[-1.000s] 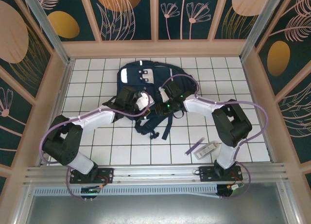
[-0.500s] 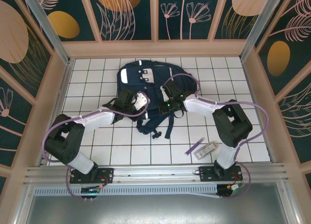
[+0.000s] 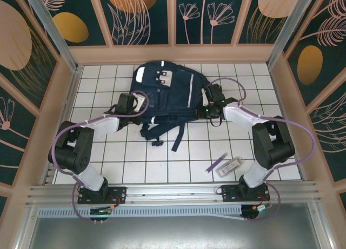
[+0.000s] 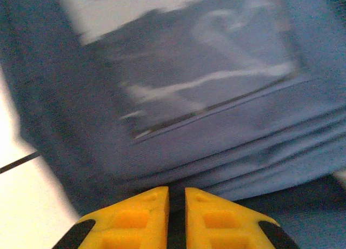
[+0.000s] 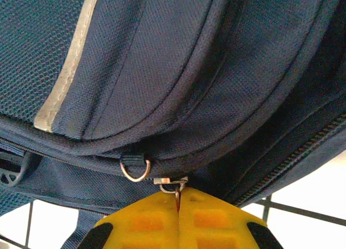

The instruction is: Pack books, pencil case, and school supplies into a backpack

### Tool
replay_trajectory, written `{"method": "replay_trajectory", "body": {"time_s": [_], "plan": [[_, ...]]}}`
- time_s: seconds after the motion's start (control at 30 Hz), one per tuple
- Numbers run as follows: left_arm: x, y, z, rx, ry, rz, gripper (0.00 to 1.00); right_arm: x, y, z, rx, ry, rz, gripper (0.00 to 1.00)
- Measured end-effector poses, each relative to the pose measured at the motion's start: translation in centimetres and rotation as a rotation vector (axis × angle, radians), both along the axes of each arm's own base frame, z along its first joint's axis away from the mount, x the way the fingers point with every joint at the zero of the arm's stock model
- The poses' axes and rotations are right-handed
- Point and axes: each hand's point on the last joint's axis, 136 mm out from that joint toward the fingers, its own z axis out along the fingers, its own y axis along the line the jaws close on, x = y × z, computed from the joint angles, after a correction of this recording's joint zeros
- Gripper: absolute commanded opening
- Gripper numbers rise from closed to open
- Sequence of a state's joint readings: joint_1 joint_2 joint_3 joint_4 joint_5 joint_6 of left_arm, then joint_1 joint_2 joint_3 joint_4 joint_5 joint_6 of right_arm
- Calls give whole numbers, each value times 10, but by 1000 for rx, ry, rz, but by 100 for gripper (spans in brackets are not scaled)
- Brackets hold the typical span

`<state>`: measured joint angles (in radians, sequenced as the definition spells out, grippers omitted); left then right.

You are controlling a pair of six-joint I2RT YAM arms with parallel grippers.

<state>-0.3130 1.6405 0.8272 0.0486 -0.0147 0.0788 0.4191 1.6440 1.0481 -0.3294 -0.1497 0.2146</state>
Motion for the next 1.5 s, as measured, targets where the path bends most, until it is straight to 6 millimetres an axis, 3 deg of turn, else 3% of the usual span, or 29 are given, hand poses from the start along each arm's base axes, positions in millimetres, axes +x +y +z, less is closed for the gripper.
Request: {"method": "replay_trajectory", "body": {"time_s": [0.13,0.23,0.37,0.47,0.53,0.67,0.77,0.9,0.97,1.13,1.3,1.5], "plan": [[13,45,2,-46,5,148,23,-1,-6,3,-10,-5,20,0],[27,64,15,-177,6,210,26,-8,6,3,-5,-4,80,0],[67,52,57,-339,-42,221,29,-30,53,5,46,8,229,0],[84,40,90,-444,-58,238,35,-41,100,9,104,22,343,0],[86,35,104,-509,-47,261,38,-43,126,12,140,25,395,0],[64,26,109,-663,67,358,40,-34,166,17,199,4,456,0],[33,11,92,-755,195,453,45,-29,177,19,221,-11,472,0],[-17,-29,43,-791,407,535,46,-29,178,19,225,-13,476,0],[-32,-40,18,-789,495,588,45,-30,179,18,224,-13,478,0],[-23,-32,-25,-750,556,744,45,-34,181,15,211,-16,485,0],[-2,-33,-27,-744,547,777,44,-31,175,12,175,-61,475,0],[8,-26,-27,-796,554,801,42,-37,141,9,83,-93,406,0]]}}
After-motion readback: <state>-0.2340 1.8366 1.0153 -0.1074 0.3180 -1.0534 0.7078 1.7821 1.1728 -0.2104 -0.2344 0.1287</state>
